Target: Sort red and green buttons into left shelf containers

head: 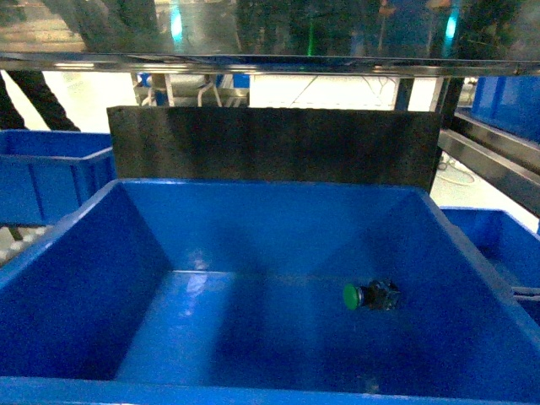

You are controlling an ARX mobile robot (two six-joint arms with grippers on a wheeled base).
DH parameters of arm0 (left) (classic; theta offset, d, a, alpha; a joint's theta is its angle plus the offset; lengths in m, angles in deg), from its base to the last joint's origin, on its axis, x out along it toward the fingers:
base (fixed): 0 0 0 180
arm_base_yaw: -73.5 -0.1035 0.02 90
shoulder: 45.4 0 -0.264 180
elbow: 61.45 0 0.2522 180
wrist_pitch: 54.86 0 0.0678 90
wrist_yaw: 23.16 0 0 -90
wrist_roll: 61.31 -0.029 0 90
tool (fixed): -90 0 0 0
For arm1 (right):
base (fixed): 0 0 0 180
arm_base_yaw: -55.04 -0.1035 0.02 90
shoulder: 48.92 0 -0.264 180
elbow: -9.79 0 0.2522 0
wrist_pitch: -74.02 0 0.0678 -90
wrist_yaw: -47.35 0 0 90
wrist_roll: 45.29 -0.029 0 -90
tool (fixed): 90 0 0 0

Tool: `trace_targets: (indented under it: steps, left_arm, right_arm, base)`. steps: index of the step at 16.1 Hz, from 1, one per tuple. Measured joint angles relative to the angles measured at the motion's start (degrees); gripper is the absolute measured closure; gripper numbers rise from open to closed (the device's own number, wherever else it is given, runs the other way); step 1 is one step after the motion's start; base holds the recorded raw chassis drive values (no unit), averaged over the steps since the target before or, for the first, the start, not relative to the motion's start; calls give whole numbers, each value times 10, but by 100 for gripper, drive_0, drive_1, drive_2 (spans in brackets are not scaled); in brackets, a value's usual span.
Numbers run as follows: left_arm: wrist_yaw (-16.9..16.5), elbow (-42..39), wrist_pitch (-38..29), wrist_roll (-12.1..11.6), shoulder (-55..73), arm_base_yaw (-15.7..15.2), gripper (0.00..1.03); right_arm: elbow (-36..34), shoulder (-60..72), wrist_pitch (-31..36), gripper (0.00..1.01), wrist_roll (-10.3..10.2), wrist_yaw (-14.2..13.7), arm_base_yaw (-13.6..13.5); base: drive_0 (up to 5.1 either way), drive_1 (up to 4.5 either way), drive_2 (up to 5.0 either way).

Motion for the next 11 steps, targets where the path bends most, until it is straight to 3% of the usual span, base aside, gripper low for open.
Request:
trace_targets:
  steps: [4,7,11]
  left_arm:
    - [21,-14,-242,9,258,75,75]
    - [19,-4,-397,14,448,84,75]
    - [17,46,-549,14,658,88,75]
  right_arm:
    - [0,0,0,3,2,0,0]
    - [0,0,0,3,2,0,0]
    - [0,0,0,3,2,0,0]
  base:
    - [0,0,0]
    - [0,0,0]
    - [0,0,0]
